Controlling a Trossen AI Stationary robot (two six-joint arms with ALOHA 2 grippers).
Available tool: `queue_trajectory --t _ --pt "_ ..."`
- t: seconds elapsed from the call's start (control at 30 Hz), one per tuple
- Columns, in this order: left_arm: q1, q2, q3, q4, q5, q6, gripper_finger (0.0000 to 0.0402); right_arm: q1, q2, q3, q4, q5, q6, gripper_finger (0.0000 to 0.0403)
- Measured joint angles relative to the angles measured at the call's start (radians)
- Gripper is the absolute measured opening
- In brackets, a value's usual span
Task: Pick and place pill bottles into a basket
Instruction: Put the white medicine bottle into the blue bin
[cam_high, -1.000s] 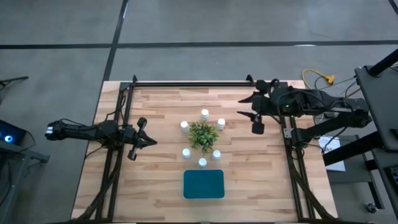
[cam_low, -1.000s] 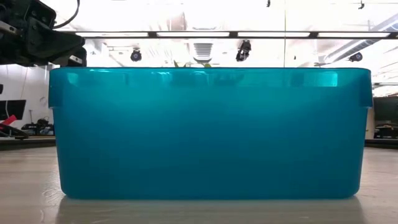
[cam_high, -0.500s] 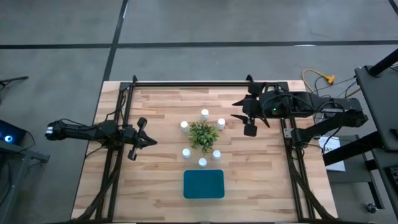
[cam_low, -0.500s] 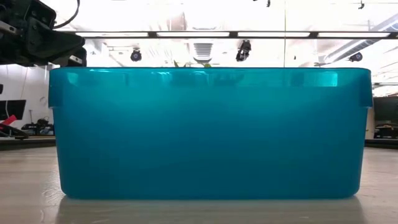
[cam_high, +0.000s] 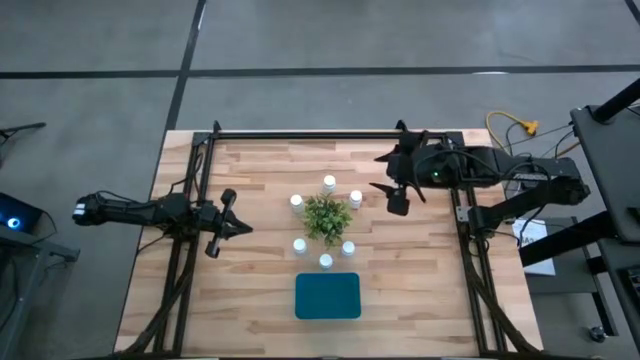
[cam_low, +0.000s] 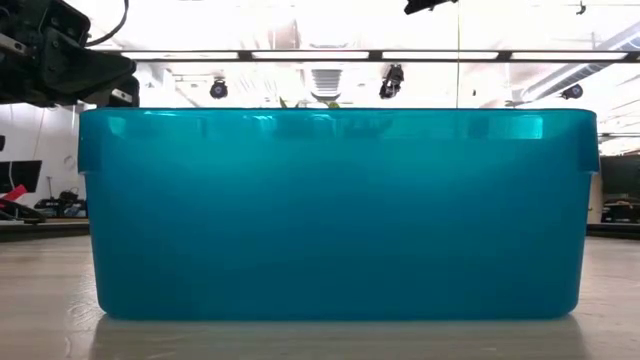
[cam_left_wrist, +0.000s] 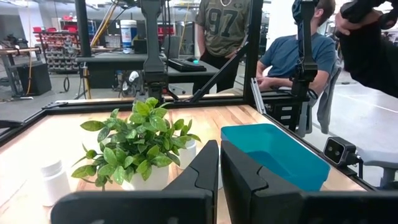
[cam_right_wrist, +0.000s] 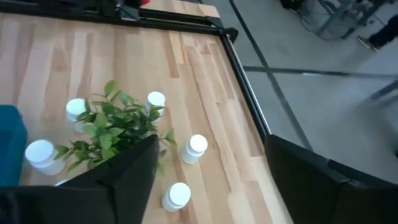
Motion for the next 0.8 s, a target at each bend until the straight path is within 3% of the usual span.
queue_trajectory --t 0.3,0.8 --pt "0.000 0.001 0.000 0.000 0.000 0.000 0.0001 -0.111 0.013 0.026 -0.077 -0.062 0.046 0.0319" --pt "0.000 0.007 0.000 -0.001 0.000 -0.023 0.0001 -0.218 0.277 0.331 -0.382 -0.148 0.023 0.0287"
